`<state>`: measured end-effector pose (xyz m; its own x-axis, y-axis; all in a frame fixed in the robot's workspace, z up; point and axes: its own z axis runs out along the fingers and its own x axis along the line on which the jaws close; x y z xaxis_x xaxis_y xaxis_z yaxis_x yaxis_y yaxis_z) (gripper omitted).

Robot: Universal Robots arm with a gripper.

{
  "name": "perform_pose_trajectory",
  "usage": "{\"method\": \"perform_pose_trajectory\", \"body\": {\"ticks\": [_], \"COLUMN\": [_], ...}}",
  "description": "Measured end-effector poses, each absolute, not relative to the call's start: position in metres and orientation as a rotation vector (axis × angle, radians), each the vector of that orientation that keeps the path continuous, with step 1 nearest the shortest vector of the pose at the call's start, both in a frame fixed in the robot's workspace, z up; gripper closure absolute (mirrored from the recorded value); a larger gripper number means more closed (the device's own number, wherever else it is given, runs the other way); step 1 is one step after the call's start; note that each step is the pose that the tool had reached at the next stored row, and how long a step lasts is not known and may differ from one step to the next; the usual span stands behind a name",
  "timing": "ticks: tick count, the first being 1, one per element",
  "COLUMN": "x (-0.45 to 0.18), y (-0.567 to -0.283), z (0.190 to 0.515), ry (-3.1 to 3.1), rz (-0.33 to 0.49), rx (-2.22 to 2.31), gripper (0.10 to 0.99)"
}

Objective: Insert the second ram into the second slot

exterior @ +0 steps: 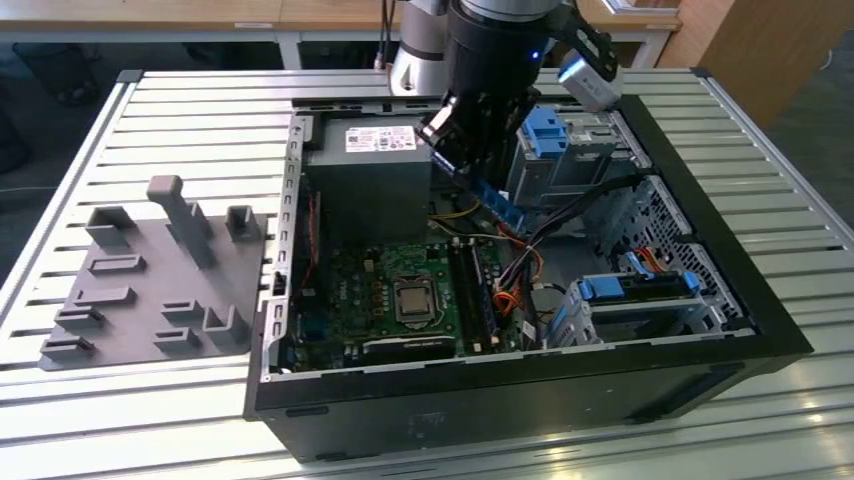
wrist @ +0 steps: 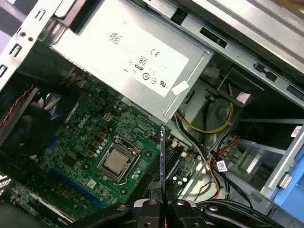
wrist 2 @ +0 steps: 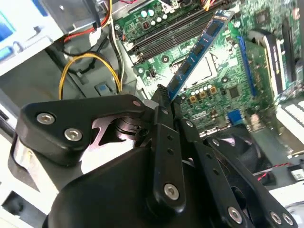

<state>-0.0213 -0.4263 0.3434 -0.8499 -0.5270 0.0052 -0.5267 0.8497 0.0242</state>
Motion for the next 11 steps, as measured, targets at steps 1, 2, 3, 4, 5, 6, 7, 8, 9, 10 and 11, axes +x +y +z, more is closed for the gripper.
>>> {"method": "perform_pose_trajectory", "body": {"ticks": [1, 2, 3, 4, 5, 6, 7, 8, 9, 10, 11], "x": [-0.0213, -0.0213, -0.0213, -0.0213, -0.0213, -0.0213, -0.0213, -0.0213, -0.0214, -0.0214, -0.0213], "y": [-0.4263, -0.4263, -0.4263, -0.4263, -0.4263, -0.4263, -0.4263, -0.4263, -0.4263, -0.4263, -0.4263], "z": [0.3428, 0.3423, 0.3417, 0.3411, 0.3405, 0.3399, 0.3394, 0.3388, 0.3383, 0.3377, 0.3371], "ry": [-3.018, -3.025, -3.033, -3.040, -3.047, -3.054, -3.060, -3.066, -3.072, -3.077, -3.083], "rz": [-0.034, -0.034, -0.034, -0.035, -0.035, -0.035, -0.035, -0.035, -0.035, -0.035, -0.035], "rx": [0.830, 0.803, 0.775, 0.748, 0.719, 0.691, 0.663, 0.636, 0.608, 0.580, 0.553], "gripper": [0.945, 0.945, 0.945, 0.945, 0.945, 0.945, 0.945, 0.945, 0.945, 0.945, 0.945]}}
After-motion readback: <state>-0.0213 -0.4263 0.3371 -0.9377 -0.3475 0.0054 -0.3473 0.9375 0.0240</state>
